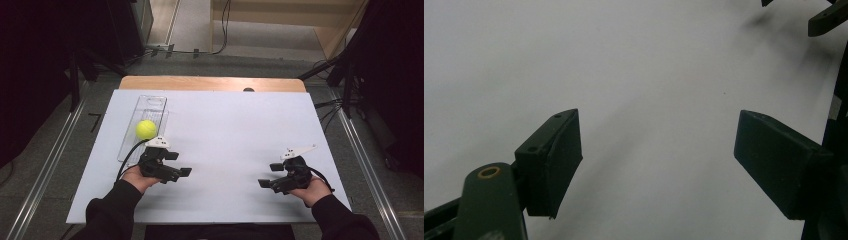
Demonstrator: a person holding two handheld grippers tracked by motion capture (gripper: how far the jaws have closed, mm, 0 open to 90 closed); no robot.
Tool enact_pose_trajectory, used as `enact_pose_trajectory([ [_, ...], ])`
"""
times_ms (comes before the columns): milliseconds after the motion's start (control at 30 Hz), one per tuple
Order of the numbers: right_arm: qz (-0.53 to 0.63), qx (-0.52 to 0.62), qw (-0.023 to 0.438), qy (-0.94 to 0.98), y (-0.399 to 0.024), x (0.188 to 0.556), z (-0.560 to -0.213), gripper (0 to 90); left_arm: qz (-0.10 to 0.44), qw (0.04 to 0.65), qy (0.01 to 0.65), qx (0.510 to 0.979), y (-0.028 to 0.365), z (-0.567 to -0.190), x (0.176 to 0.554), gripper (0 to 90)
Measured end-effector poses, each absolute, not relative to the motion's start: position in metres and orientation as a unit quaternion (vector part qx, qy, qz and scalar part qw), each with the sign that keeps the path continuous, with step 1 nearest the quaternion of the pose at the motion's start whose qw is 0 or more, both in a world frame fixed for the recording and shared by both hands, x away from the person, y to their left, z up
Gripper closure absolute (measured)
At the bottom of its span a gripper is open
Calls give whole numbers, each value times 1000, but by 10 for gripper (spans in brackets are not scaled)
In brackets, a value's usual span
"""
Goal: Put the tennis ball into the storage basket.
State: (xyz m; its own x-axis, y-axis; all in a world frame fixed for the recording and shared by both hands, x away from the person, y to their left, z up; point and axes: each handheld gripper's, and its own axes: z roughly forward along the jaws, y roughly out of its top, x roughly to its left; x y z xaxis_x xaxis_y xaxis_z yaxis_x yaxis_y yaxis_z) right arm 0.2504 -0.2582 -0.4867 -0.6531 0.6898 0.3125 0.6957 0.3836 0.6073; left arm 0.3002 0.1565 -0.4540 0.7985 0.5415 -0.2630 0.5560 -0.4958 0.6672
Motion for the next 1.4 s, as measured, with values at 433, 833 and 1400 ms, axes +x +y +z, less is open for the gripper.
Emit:
enact_pose_trajectory([
  [433,-367,-418,7,-831,-259,251,-487,142,-9,383,311,870,167,-459,292,198],
  [833,-366,-421,6,-830,-259,251,-487,142,-6,381,307,872,175,-460,283,198],
  [1400,-365,-422,6,-830,-259,251,-487,142,-15,386,313,868,188,-460,273,198],
])
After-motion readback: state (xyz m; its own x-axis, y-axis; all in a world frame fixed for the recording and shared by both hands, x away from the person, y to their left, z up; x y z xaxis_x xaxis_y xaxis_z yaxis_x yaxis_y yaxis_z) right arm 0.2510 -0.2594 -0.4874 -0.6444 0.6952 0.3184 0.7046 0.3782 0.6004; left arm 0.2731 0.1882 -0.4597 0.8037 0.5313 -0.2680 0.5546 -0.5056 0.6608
